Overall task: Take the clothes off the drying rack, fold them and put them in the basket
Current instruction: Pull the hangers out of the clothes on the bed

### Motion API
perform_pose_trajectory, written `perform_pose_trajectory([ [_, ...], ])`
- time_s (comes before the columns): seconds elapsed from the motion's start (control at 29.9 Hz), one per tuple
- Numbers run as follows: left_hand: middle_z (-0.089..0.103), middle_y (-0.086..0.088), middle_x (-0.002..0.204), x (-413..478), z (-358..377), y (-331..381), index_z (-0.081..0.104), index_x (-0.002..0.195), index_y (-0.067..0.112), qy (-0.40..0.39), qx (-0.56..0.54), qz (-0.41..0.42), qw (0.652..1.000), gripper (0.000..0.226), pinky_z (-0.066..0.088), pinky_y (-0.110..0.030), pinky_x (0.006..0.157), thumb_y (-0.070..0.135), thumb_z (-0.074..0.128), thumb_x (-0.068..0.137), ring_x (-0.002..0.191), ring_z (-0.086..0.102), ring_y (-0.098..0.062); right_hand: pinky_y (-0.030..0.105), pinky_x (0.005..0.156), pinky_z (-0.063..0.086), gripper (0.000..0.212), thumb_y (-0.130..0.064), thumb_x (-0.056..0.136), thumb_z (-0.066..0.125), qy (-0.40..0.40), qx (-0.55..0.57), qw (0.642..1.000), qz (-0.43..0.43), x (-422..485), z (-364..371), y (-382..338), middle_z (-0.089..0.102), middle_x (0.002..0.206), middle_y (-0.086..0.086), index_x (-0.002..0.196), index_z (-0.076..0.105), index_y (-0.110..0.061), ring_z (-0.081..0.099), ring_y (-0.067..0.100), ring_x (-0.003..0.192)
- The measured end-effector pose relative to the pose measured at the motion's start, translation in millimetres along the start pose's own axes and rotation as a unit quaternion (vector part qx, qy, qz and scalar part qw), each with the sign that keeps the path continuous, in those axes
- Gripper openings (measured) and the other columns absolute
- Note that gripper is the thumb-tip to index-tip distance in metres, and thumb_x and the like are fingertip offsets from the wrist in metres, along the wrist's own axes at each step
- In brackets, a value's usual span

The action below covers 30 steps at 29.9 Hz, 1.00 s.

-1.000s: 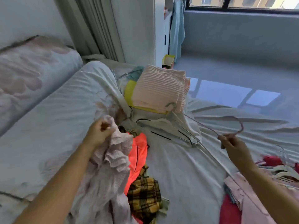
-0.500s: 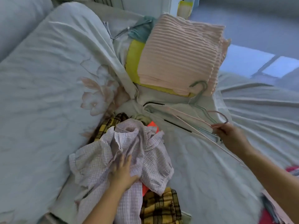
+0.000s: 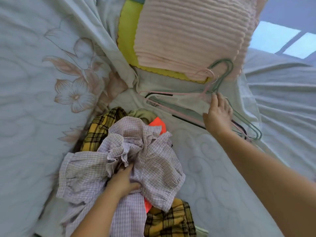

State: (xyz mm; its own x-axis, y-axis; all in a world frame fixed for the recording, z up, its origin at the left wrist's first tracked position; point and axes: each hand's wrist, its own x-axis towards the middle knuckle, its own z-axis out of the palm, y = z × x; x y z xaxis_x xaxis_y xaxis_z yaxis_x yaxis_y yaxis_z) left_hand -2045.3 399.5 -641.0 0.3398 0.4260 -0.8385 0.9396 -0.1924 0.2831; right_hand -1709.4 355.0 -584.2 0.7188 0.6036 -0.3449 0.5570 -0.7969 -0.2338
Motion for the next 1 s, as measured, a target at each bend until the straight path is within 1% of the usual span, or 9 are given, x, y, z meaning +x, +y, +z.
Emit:
perform_pose_trajectory([
  [0.03, 0.024, -0.009, 0.151, 0, -2, 0, 0.005, 0.149, 0.029, -0.004, -0.005, 0.0, 1.0, 0.099, 0.034, -0.035, 0.107, 0.045, 0.07, 0.076, 0.136, 0.031, -0.027, 0.036, 0.116, -0.003, 0.073, -0.004, 0.092, 0.042, 0.0, -0.018, 1.0, -0.006, -9, 1, 15, -0.007, 0.158, 0.002, 0.149, -0.001, -0.017, -0.004, 0.021, 0.145],
  [0.1, 0.023, -0.009, 0.151, -3, -5, 1, 0.004, 0.149, 0.028, -0.014, -0.008, -0.014, 1.0, 0.1, 0.034, -0.035, 0.106, 0.047, 0.07, 0.076, 0.135, 0.032, -0.028, 0.036, 0.116, 0.0, 0.071, -0.006, 0.092, 0.044, 0.001, -0.005, 1.0, 0.016, -29, -3, 54, -0.004, 0.158, 0.003, 0.149, 0.003, -0.018, 0.0, 0.023, 0.144],
  [0.23, 0.027, -0.009, 0.149, -21, -5, 17, 0.01, 0.148, 0.03, 0.042, 0.027, -0.058, 0.997, 0.094, 0.037, -0.04, 0.103, 0.059, 0.062, 0.075, 0.13, 0.037, -0.032, 0.044, 0.105, 0.032, 0.057, -0.012, 0.09, 0.053, -0.002, 0.06, 0.994, 0.088, -84, -13, 142, 0.027, 0.145, 0.014, 0.142, 0.03, -0.013, 0.035, 0.034, 0.129],
  [0.37, 0.014, -0.007, 0.153, -55, 7, 79, 0.017, 0.146, 0.021, 0.16, 0.121, -0.072, 0.977, 0.074, 0.03, -0.046, 0.108, 0.048, 0.054, 0.087, 0.137, 0.022, -0.032, 0.035, 0.095, 0.04, 0.044, -0.019, 0.091, 0.055, -0.126, 0.102, 0.971, 0.176, -148, -3, 224, 0.045, 0.133, 0.016, 0.131, 0.043, -0.006, 0.048, 0.029, 0.119],
  [0.47, 0.026, -0.012, 0.149, -81, 28, 132, 0.028, 0.142, 0.011, 0.199, 0.043, -0.023, 0.979, 0.069, 0.034, -0.046, 0.104, 0.036, 0.061, 0.087, 0.134, 0.029, -0.032, 0.026, 0.089, 0.039, 0.036, -0.02, 0.091, 0.056, -0.182, 0.153, 0.946, 0.221, -197, 2, 274, 0.053, 0.124, 0.013, 0.123, 0.05, -0.005, 0.053, 0.024, 0.112],
  [0.6, 0.048, -0.012, 0.131, -112, 81, 209, 0.043, 0.129, 0.006, 0.139, -0.213, 0.048, 0.966, 0.047, 0.04, -0.039, 0.09, 0.016, 0.062, 0.087, 0.11, 0.05, -0.027, 0.027, 0.072, 0.034, 0.013, -0.016, 0.092, 0.052, -0.176, 0.169, 0.943, 0.228, -235, -9, 349, 0.056, 0.104, 0.01, 0.102, 0.052, -0.009, 0.055, 0.028, 0.108],
  [0.74, 0.053, -0.018, 0.118, -138, 157, 297, 0.045, 0.116, 0.012, 0.099, -0.34, 0.063, 0.933, 0.026, 0.043, -0.037, 0.08, 0.011, 0.054, 0.092, 0.095, 0.056, -0.027, 0.029, 0.091, 0.038, 0.034, -0.011, 0.091, 0.049, -0.108, 0.193, 0.939, 0.262, -228, -28, 447, 0.053, 0.127, 0.018, 0.123, 0.053, 0.0, 0.051, 0.03, 0.116],
  [0.87, 0.061, -0.01, 0.101, -156, 245, 375, 0.046, 0.114, 0.009, 0.046, -0.379, 0.065, 0.922, 0.022, 0.049, -0.032, 0.072, 0.016, 0.051, 0.094, 0.085, 0.062, -0.022, 0.037, 0.1, 0.035, 0.037, -0.008, 0.091, 0.046, -0.065, 0.15, 0.954, 0.253, -199, -64, 550, 0.042, 0.133, 0.022, 0.127, 0.049, 0.0, 0.043, 0.035, 0.122],
  [1.0, 0.065, -0.008, 0.094, -175, 334, 428, 0.052, 0.107, 0.013, -0.013, -0.349, 0.072, 0.934, 0.015, 0.051, -0.026, 0.068, 0.015, 0.052, 0.093, 0.08, 0.064, -0.018, 0.046, 0.103, 0.035, 0.039, -0.004, 0.09, 0.044, -0.025, 0.084, 0.966, 0.244, -161, -90, 647, 0.04, 0.135, 0.022, 0.129, 0.046, -0.001, 0.039, 0.04, 0.124],
])
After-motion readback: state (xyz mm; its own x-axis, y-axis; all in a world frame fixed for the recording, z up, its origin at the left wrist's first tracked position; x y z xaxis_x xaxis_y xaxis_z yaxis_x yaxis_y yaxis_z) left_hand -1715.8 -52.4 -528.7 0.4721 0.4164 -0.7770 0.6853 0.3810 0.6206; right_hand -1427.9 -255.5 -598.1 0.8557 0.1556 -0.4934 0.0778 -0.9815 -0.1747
